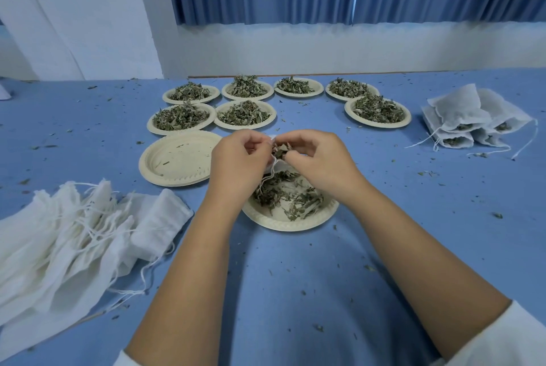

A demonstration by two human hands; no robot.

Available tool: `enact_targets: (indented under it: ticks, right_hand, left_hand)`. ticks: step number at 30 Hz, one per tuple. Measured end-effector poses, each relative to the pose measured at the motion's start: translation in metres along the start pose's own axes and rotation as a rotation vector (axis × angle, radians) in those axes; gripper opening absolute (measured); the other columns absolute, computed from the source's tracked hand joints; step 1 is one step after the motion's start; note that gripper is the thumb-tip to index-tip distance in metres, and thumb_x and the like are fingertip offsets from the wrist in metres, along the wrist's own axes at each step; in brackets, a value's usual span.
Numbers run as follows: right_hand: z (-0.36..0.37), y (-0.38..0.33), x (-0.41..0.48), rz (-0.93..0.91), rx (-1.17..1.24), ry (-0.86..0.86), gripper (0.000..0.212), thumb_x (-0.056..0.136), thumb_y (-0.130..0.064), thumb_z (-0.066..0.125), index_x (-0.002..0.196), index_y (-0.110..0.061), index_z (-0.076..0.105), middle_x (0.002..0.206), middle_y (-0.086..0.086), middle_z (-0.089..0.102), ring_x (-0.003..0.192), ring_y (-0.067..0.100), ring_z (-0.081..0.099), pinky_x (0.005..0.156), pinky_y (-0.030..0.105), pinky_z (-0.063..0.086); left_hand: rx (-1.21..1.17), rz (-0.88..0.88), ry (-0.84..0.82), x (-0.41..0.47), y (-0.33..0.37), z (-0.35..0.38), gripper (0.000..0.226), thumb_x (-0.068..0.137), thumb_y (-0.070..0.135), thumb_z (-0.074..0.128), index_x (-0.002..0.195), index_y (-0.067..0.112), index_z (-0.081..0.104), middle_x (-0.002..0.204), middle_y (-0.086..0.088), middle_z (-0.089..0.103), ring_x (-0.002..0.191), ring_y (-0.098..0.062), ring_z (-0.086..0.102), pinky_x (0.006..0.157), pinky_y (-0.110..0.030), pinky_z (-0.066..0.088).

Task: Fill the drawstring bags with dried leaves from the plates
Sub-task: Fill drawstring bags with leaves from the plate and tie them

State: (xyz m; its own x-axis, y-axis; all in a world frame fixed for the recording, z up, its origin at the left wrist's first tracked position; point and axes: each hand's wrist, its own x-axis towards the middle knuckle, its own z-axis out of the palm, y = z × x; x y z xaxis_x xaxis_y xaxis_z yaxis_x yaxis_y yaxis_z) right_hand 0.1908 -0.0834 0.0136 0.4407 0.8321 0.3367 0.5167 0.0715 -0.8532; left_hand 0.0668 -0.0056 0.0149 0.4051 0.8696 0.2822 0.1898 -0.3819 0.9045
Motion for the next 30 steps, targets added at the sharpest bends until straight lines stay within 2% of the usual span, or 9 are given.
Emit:
enact_targets:
  ticks: [4, 6, 10, 13, 17, 19, 24, 27, 30]
  right_hand:
    - [0.003, 0.002, -0.001, -0.062, 0.009, 0.086, 0.026, 0.084, -0.005, 0.068, 0.095, -0.028, 0.067, 0.103, -0.006, 0.07, 0.099, 0.001, 0.065, 0.091, 0.027, 0.055]
    - [0.004, 0.004, -0.001, -0.078, 0.014, 0.133, 0.026, 0.082, -0.006, 0.073, 0.092, -0.028, 0.066, 0.104, -0.006, 0.063, 0.099, 0.0, 0.063, 0.085, 0.021, 0.055]
    - [0.003, 0.007, -0.002, -0.137, -0.162, 0.174, 0.012, 0.08, -0.014, 0.077, 0.087, -0.022, 0.072, 0.089, -0.015, 0.055, 0.087, 0.0, 0.057, 0.071, 0.011, 0.047]
    - [0.005, 0.006, -0.003, -0.214, -0.299, 0.136, 0.008, 0.084, -0.017, 0.071, 0.089, -0.021, 0.076, 0.081, -0.016, 0.063, 0.08, 0.004, 0.055, 0.072, 0.016, 0.038]
    - [0.008, 0.008, -0.005, -0.212, -0.405, -0.076, 0.018, 0.087, -0.012, 0.053, 0.079, -0.016, 0.07, 0.073, 0.002, 0.066, 0.079, 0.018, 0.05, 0.074, 0.024, 0.036]
    - [0.01, 0.009, -0.006, -0.182, -0.405, -0.158, 0.021, 0.085, -0.018, 0.047, 0.072, -0.011, 0.062, 0.067, 0.006, 0.062, 0.078, 0.021, 0.047, 0.07, 0.014, 0.03]
    - [0.005, 0.006, -0.003, -0.244, -0.374, 0.001, 0.034, 0.082, -0.021, 0.046, 0.099, -0.022, 0.075, 0.101, -0.01, 0.069, 0.093, 0.01, 0.043, 0.081, 0.003, 0.027]
    - [0.005, 0.006, -0.004, -0.294, -0.372, -0.04, 0.034, 0.084, -0.011, 0.046, 0.098, -0.018, 0.076, 0.104, -0.006, 0.07, 0.097, 0.015, 0.048, 0.086, 0.009, 0.032]
    - [0.0, 0.006, -0.002, -0.271, -0.286, 0.119, 0.035, 0.084, 0.001, 0.043, 0.082, -0.014, 0.075, 0.085, -0.006, 0.065, 0.087, 0.014, 0.054, 0.08, 0.027, 0.041]
  left_hand:
    - [-0.057, -0.033, 0.026, 0.0, 0.001, 0.0, 0.016, 0.09, 0.014, 0.062, 0.081, 0.024, 0.069, 0.06, 0.014, 0.068, 0.065, -0.003, 0.069, 0.072, -0.029, 0.059]
    - [-0.066, -0.038, 0.018, 0.0, 0.002, 0.0, 0.016, 0.09, 0.013, 0.062, 0.081, 0.023, 0.069, 0.06, 0.014, 0.068, 0.067, -0.005, 0.069, 0.074, -0.032, 0.06]
    - [-0.083, -0.054, 0.008, -0.001, 0.002, 0.0, 0.017, 0.09, 0.012, 0.062, 0.079, 0.023, 0.069, 0.06, 0.013, 0.069, 0.072, -0.013, 0.071, 0.08, -0.041, 0.06]
    - [-0.082, -0.043, -0.005, -0.001, 0.003, 0.0, 0.018, 0.09, 0.013, 0.063, 0.078, 0.024, 0.069, 0.06, 0.012, 0.068, 0.07, -0.011, 0.07, 0.079, -0.041, 0.06]
    - [-0.028, 0.0, -0.045, -0.002, 0.004, 0.0, 0.014, 0.09, 0.015, 0.065, 0.08, 0.023, 0.07, 0.069, 0.007, 0.069, 0.073, -0.013, 0.069, 0.079, -0.041, 0.059]
    - [-0.002, 0.023, -0.058, -0.003, 0.004, 0.0, 0.012, 0.09, 0.015, 0.064, 0.083, 0.022, 0.071, 0.073, 0.005, 0.07, 0.076, -0.016, 0.069, 0.08, -0.042, 0.059]
    - [-0.015, 0.032, -0.004, -0.001, 0.002, -0.002, 0.013, 0.092, 0.015, 0.063, 0.083, 0.022, 0.069, 0.069, 0.006, 0.069, 0.067, -0.011, 0.068, 0.075, -0.039, 0.06]
    - [-0.033, 0.031, 0.02, 0.0, 0.0, -0.004, 0.016, 0.092, 0.013, 0.063, 0.081, 0.023, 0.069, 0.068, 0.007, 0.068, 0.062, -0.005, 0.065, 0.068, -0.029, 0.058]
    - [0.006, 0.036, 0.127, 0.004, -0.003, -0.012, 0.022, 0.091, 0.014, 0.061, 0.076, 0.029, 0.066, 0.074, 0.009, 0.068, 0.07, -0.005, 0.065, 0.065, -0.021, 0.052]
